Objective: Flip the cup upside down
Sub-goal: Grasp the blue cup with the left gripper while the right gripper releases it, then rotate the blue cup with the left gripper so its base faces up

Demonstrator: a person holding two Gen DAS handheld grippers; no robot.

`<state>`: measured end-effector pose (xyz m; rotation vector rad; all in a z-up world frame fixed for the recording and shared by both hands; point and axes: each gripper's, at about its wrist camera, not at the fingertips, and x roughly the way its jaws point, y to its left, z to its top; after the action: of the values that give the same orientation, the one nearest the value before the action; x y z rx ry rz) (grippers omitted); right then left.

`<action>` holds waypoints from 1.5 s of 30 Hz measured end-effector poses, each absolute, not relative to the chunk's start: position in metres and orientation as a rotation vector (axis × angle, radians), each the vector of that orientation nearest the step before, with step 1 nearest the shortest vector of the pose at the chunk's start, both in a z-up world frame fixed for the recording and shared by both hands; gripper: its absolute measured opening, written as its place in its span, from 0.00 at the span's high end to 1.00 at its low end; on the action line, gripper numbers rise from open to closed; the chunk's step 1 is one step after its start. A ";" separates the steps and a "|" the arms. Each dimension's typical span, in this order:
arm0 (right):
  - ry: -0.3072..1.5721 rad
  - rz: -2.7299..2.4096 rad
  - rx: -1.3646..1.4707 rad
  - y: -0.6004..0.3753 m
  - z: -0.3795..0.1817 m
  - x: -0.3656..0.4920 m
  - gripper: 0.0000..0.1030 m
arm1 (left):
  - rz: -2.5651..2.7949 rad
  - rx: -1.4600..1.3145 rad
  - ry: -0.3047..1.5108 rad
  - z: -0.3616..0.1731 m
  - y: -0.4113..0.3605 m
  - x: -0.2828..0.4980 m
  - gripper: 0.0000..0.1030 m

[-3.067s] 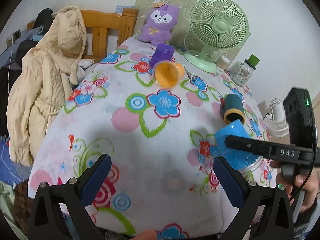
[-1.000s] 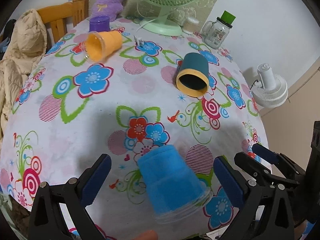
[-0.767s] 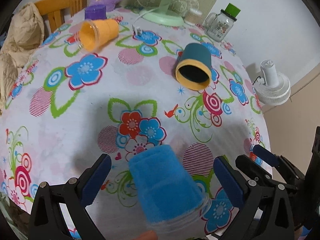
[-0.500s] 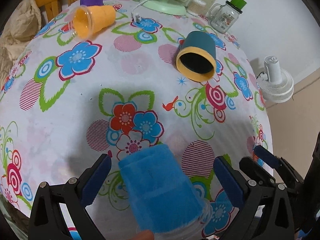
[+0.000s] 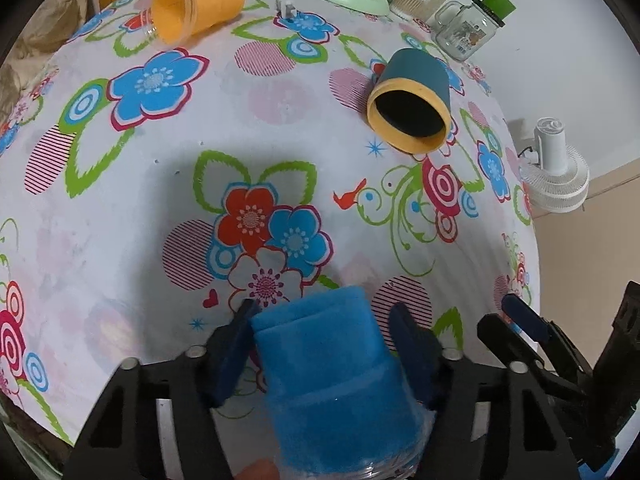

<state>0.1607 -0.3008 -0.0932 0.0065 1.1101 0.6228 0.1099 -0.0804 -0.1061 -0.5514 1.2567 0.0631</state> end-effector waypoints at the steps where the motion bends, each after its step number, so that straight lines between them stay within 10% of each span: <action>1: 1.110 0.623 0.007 -0.301 -0.093 0.161 0.26 | 0.059 -0.557 1.258 -0.106 -0.080 0.110 0.41; 45: 1.085 0.672 -0.027 -0.282 -0.086 0.141 0.26 | 0.100 -0.473 1.002 -0.039 -0.063 0.105 0.46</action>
<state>0.1411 -0.2819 -0.0856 -0.0272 1.0853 0.6716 0.1054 -0.0632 -0.0385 -0.4725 1.0019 0.0997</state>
